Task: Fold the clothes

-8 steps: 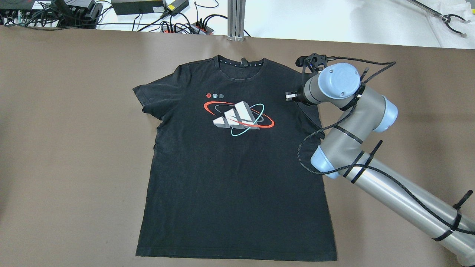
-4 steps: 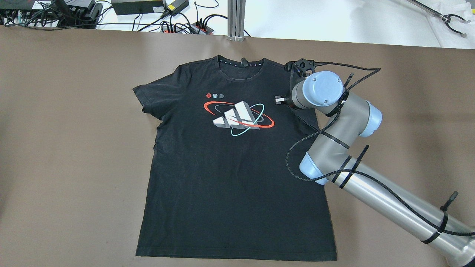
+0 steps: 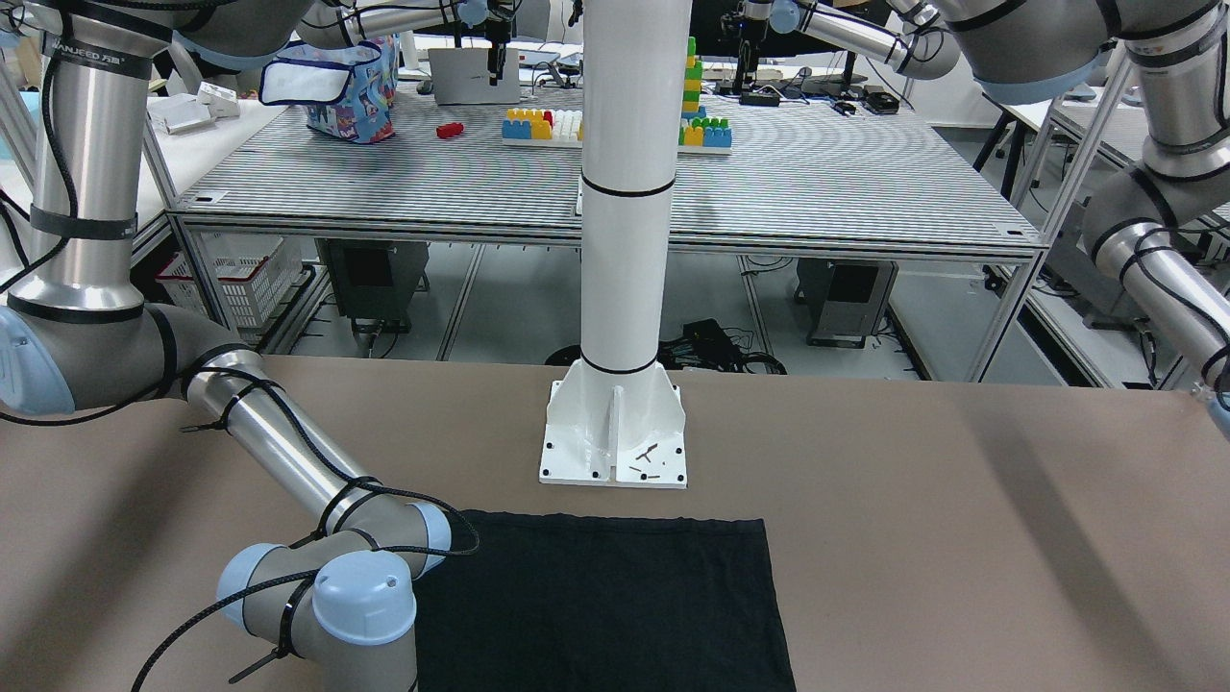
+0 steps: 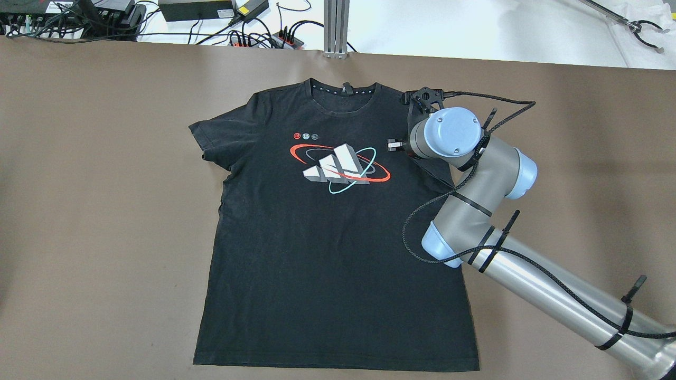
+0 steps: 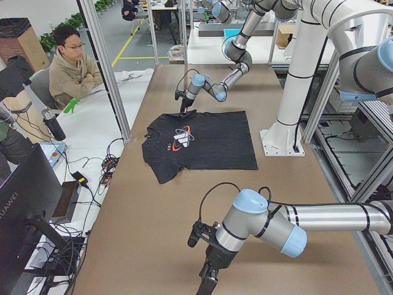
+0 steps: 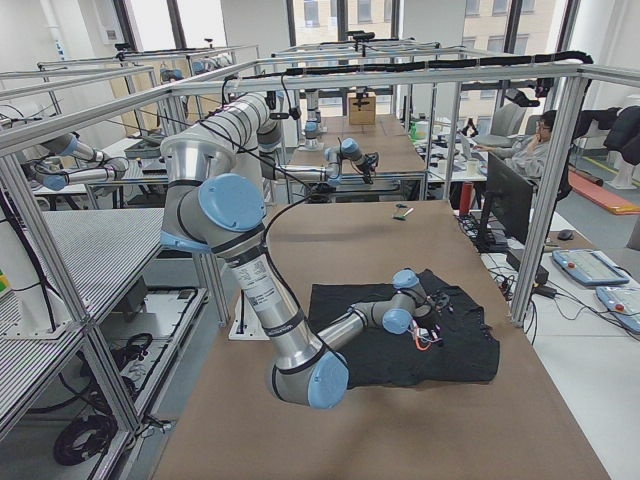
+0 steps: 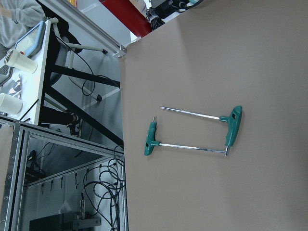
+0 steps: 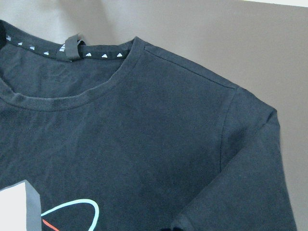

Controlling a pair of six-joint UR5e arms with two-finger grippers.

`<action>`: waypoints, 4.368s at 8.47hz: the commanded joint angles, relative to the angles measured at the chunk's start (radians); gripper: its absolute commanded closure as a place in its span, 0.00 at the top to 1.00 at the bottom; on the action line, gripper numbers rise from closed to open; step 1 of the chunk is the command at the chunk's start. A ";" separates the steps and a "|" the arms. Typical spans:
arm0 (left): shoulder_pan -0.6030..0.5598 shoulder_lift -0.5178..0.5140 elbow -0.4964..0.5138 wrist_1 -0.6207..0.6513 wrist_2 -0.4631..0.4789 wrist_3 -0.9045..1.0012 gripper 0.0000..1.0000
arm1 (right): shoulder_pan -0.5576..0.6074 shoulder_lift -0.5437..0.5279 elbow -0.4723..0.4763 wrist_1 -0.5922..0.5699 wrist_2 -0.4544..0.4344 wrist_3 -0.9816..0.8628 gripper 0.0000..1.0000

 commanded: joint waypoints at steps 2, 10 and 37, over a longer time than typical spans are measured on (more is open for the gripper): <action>0.011 -0.055 0.061 -0.001 -0.142 -0.039 1.00 | -0.002 0.002 -0.004 0.000 -0.006 0.001 0.00; 0.476 -0.390 0.123 0.011 -0.193 -0.620 0.99 | -0.043 0.047 -0.053 0.000 -0.064 0.088 0.94; 0.618 -1.114 0.703 -0.041 -0.307 -1.117 0.00 | -0.046 0.010 -0.043 0.037 -0.063 0.099 0.94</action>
